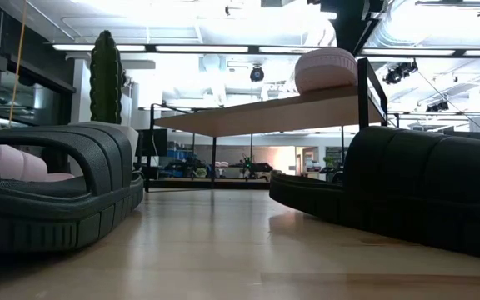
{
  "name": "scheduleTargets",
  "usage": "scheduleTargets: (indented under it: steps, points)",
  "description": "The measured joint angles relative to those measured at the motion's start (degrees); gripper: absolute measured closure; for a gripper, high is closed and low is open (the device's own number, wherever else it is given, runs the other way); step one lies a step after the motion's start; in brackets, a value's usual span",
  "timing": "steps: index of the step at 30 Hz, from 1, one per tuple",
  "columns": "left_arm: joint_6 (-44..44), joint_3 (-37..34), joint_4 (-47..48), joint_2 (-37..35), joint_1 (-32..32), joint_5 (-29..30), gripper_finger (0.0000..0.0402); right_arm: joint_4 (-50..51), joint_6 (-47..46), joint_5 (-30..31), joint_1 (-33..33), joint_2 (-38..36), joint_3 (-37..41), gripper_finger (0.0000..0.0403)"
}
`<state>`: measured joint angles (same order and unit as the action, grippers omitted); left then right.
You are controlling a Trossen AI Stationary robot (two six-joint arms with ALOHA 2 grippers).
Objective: Pick and place slides into the shelf
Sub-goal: Put the right pink slipper on the shelf
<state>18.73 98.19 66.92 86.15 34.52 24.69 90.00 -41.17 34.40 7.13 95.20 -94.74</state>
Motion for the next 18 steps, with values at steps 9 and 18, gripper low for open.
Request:
scheduleTargets:
  steps: [9,18]
  points:
    - [0.2,0.0,0.0,0.0,0.0,0.0,0.0401,0.1,2.2,-1.6,0.3,0.0,0.0,0.021]
    - [0.1,0.0,0.0,0.0,0.0,0.0,0.0401,-0.1,5.0,-1.6,2.2,0.0,0.0,0.021]
